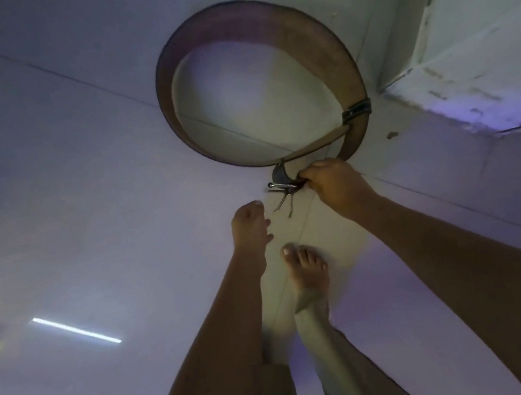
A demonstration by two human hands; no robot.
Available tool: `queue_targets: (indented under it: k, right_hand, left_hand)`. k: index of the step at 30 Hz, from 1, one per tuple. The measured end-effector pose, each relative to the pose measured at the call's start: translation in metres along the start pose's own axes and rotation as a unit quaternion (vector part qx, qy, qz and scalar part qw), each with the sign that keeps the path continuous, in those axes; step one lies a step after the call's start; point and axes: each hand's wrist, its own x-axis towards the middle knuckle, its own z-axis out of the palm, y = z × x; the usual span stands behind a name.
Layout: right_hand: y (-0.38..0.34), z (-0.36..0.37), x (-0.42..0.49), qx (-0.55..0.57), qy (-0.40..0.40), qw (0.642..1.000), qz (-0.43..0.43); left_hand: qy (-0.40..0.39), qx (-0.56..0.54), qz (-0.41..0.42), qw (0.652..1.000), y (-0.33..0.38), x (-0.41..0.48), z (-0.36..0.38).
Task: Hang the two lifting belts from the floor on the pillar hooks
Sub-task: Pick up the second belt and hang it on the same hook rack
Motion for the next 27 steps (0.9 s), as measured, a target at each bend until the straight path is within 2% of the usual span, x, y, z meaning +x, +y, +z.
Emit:
queue_targets:
  k: [5, 10, 13, 16, 22, 27]
  right_hand:
    - [-0.043, -0.067, -0.018, 0.114, 0.026, 0.993, -0.008]
    - [-0.085, -0.137, -0.033, 0.234, 0.053, 0.97, 0.028]
    - [-0.111, -0.182, -0.048, 0.315, 0.058, 0.946, 0.052]
    - [-0.134, -0.231, -0.067, 0.363, 0.106, 0.924, 0.061]
    - [-0.193, -0.338, -0.131, 0.444, 0.185, 0.874, 0.073]
    - [-0.229, -0.424, -0.207, 0.531, 0.257, 0.806, 0.052]
  left_hand:
    - [-0.033, -0.046, 0.018, 0.998, 0.039, -0.061, -0.005]
    - [-0.129, -0.119, 0.072, 0.982, 0.081, -0.118, -0.021]
    - [-0.184, -0.122, 0.125, 0.967, 0.102, -0.151, -0.033]
    - [-0.212, -0.132, 0.191, 0.949, 0.134, -0.194, -0.039]
    - [-0.222, -0.14, 0.306, 0.915, 0.213, -0.319, -0.035]
    - [-0.239, -0.084, 0.393, 0.884, 0.259, -0.441, -0.027]
